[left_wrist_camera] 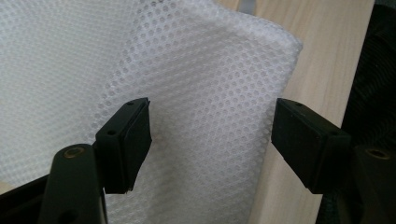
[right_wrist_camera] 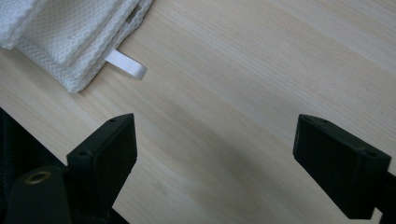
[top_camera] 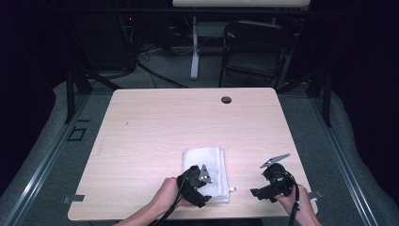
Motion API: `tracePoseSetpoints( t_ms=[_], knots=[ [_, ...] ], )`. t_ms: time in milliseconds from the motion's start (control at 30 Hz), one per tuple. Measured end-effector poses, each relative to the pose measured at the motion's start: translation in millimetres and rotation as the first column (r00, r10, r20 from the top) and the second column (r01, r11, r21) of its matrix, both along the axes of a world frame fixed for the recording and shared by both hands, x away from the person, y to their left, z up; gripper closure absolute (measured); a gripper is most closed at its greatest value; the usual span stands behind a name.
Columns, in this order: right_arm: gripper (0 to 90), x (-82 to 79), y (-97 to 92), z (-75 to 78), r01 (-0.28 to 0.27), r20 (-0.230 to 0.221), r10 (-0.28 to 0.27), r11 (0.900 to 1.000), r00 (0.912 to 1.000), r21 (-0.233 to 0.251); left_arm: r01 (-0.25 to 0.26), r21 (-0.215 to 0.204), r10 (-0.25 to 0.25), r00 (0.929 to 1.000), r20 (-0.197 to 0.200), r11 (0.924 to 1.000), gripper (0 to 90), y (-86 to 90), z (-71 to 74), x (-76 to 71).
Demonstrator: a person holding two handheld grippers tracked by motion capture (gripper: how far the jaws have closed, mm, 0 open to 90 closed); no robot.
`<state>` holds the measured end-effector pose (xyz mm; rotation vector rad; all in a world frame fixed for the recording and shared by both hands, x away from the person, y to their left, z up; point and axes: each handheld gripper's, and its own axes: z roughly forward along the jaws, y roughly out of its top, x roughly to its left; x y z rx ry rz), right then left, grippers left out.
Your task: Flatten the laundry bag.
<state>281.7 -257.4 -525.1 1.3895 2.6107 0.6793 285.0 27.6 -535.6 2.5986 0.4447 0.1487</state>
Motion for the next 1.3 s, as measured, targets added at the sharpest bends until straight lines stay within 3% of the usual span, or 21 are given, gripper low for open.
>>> tracePoseSetpoints(
  t_ms=[200, 367, 400, 533, 600, 667, 733, 867, 967, 1200, 1300],
  knots=[
    [13.2, -0.1, 0.7, -0.4, -0.001, 0.0, 0.001, 1.0, 1.0, 0.008, 0.023, 0.048, -0.024, 0.9994, 0.024, 0.9986, 32.6, -7.7, -6.9, -3.3],
    [13.3, -0.6, 1.7, -0.3, -0.002, -0.003, 0.002, 1.0, 1.0, -0.006, 0.032, 0.071, -0.033, 0.9994, 0.011, 0.997, 38.3, -8.5, -14.0, -0.7],
    [13.4, -1.7, 3.3, -3.0, 0.021, 0.015, -0.021, 0.9994, 0.9997, 0.027, 0.035, 0.072, -0.036, 0.9992, 0.016, 0.9968, 41.7, -8.2, -15.0, -0.8],
    [13.6, -0.7, 2.8, -0.5, -0.011, -0.009, 0.011, 0.9999, 0.9999, 0.001, 0.038, 0.06, -0.038, 0.9993, 0.006, 0.9975, 45.7, -6.3, -16.2, 3.2],
    [14.0, -1.8, 4.5, -2.6, 0.001, 0.006, -0.002, 0.9996, 1.0, 0.026, 0.038, 0.051, -0.038, 0.9993, -0.004, 0.9979, 49.9, -5.1, -16.4, 5.4],
    [14.3, -1.2, 4.5, -0.4, -0.021, -0.008, 0.021, 0.9997, 0.9998, -0.01, 0.039, 0.042, -0.039, 0.9991, -0.016, 0.9983, 53.7, -4.6, -16.7, 6.3],
    [15.0, -1.5, 6.5, -1.1, -0.028, -0.013, 0.028, 0.9996, 0.9995, 0.003, 0.039, 0.039, -0.038, 0.9991, -0.02, 0.9985, 55.1, -3.7, -16.5, 7.5],
    [18.8, -2.3, 10.9, -0.9, -0.062, -0.016, 0.061, 0.998, 0.998, -0.015, 0.024, 0.001, -0.024, 0.9977, -0.063, 0.9997, 60.9, 2.2, -16.2, 13.8],
    [27.7, -4.4, 16.4, -0.3, -0.08, -0.001, 0.08, 0.9968, 0.9968, -0.006, 0.023, -0.006, -0.023, 0.9971, -0.072, 0.9997, 63.6, 3.2, -16.3, 14.9],
    [62.3, -10.3, 35.5, 3.1, -0.153, 0.04, 0.153, 0.9882, 0.9874, -0.011, 0.015, -0.032, -0.018, 0.9953, -0.096, 0.9994, 70.2, 5.3, -17.0, 16.8],
    [74.0, -11.1, 47.2, 2.7, -0.187, 0.031, 0.187, 0.9824, 0.9819, -0.012, 0.008, -0.044, -0.013, 0.9945, -0.104, 0.999, 70.7, 6.6, -17.5, 18.3]
  ],
)
